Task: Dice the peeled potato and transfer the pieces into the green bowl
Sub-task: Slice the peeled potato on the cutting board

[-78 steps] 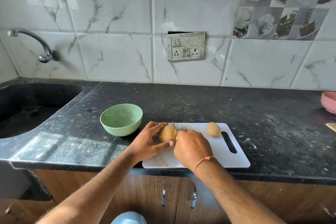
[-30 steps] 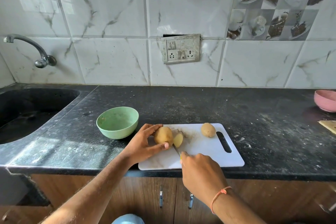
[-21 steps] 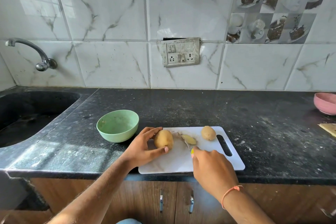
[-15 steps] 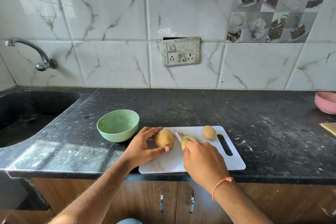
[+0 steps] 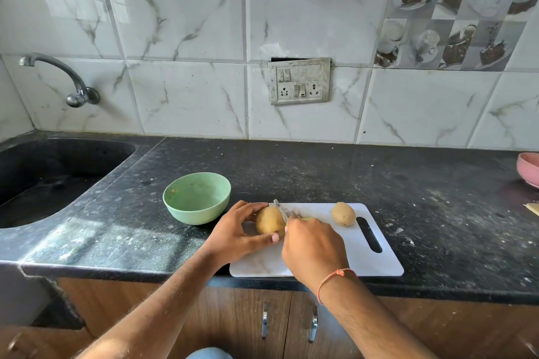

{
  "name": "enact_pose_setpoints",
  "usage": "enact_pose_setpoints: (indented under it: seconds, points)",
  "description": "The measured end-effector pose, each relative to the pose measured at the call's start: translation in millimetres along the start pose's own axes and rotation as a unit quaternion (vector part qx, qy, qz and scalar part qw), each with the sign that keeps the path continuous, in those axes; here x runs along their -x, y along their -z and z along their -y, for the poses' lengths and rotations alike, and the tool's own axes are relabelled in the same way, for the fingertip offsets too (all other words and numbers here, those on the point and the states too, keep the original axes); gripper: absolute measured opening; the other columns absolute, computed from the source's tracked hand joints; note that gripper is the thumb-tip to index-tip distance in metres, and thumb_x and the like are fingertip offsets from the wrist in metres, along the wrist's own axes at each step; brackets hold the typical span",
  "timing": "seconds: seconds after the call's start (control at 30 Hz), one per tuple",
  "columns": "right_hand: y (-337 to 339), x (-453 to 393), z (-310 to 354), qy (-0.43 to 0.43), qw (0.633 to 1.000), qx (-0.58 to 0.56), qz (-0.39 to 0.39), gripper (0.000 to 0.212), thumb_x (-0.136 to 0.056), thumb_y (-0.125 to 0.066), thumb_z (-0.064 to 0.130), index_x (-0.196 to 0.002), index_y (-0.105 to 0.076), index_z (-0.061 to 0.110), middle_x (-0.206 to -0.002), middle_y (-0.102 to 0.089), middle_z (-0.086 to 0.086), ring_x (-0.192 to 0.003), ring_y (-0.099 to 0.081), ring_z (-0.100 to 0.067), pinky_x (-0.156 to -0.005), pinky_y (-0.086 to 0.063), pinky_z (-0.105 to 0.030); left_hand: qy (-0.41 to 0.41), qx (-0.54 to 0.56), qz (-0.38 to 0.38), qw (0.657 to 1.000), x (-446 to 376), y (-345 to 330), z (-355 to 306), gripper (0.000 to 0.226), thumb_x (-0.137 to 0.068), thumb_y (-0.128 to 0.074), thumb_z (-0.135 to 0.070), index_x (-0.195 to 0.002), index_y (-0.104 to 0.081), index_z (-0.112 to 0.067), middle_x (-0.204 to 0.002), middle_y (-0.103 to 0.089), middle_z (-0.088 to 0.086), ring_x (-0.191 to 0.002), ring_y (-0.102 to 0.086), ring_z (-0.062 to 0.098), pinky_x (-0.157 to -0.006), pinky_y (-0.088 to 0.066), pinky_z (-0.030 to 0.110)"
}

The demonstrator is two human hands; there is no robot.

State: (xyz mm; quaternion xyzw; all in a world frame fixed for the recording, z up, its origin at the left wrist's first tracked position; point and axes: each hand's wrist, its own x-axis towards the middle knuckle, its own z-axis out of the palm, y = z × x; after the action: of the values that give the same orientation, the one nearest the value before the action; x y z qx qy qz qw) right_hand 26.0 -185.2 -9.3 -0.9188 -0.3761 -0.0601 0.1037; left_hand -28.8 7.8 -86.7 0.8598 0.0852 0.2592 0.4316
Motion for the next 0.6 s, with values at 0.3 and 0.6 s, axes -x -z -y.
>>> enact_pose_setpoints:
  seconds: [0.3,0.6]
  points:
    - [5.1,0.1,6.5,0.011,0.999,0.028,0.037,0.026,-0.105,-0.050,0.027,-0.122,-0.065,0.015,-0.115,-0.070,-0.011,-0.108,-0.066,-0.034,-0.072,-0.046,-0.036,-0.002,-0.001,-0.013,1.000,1.1,-2.8,2.0,0.089,-0.062,-0.089,-0.072,-0.137,-0.067,-0.029,-0.118,-0.063,-0.010,-0.108,-0.068,0.003,-0.095,-0.055,0.021]
    - [9.8,-13.4,9.4,0.041,0.997,0.057,0.042,0.029,-0.103,-0.055,0.033,-0.120,-0.067,0.014,-0.118,-0.069,-0.012,-0.110,-0.065,-0.035,-0.079,-0.050,-0.037,-0.005,-0.010,-0.011,1.000,0.8,-1.9,-0.1,0.090,-0.061,-0.084,-0.078,-0.136,-0.066,-0.031,-0.117,-0.063,-0.009,-0.107,-0.068,0.004,-0.094,-0.054,0.020]
